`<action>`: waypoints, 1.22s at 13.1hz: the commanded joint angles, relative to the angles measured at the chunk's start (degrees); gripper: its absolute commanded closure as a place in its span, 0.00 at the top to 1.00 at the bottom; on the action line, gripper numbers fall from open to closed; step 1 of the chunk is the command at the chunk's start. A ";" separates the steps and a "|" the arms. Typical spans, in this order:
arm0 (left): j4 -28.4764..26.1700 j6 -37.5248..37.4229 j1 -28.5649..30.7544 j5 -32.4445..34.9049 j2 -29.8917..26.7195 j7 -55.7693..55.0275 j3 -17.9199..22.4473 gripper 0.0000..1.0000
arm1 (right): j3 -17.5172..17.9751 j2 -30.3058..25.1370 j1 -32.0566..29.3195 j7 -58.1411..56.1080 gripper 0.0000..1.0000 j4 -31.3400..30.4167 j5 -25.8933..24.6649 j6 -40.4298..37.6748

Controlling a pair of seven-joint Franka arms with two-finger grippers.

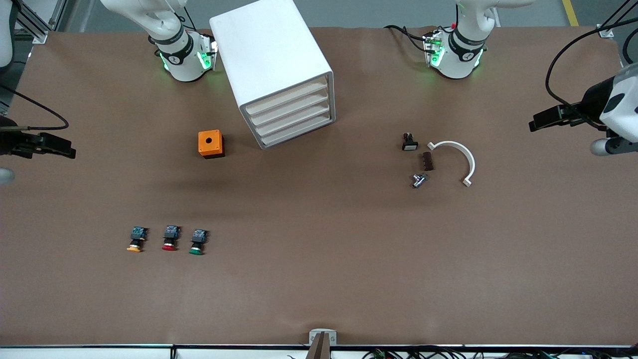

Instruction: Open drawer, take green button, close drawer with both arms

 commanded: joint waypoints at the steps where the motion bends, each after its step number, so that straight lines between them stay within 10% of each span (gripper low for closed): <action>1: -9.68 6.73 -1.34 1.16 -6.76 0.67 0.54 1.00 | 1.00 -3.13 -2.28 0.15 1.00 -0.68 0.27 -0.54; 16: -1.71 10.01 -0.55 4.49 -4.15 5.51 0.28 1.00 | 1.53 -14.04 -1.75 0.50 1.00 -9.82 1.23 2.89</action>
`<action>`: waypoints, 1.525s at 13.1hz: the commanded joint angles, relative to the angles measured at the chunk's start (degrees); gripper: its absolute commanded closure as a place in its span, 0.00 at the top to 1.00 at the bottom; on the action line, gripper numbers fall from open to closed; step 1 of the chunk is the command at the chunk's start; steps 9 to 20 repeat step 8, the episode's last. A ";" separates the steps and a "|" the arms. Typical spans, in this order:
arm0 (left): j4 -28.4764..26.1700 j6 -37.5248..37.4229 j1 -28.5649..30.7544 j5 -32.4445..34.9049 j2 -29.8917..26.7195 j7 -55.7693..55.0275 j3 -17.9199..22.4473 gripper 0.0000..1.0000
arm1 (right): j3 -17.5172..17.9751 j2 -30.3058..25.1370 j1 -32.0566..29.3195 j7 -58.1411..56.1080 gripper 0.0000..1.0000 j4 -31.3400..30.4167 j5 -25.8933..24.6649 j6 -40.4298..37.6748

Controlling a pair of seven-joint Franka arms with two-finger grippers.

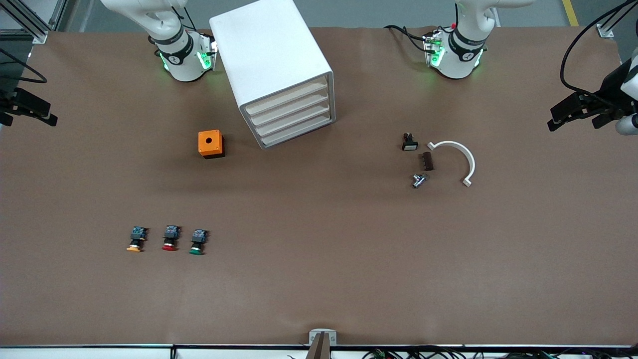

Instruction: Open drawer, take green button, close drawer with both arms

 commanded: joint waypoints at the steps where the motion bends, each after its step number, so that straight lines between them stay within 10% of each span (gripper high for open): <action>1: 2.64 -0.57 -0.35 1.11 1.97 0.78 0.11 1.00 | 0.79 -2.11 -0.47 0.41 1.00 -1.94 0.63 0.97; 20: 2.82 -0.57 -0.44 0.85 2.15 1.04 0.02 1.00 | 3.25 -2.90 -1.62 0.14 1.00 -1.94 0.46 2.99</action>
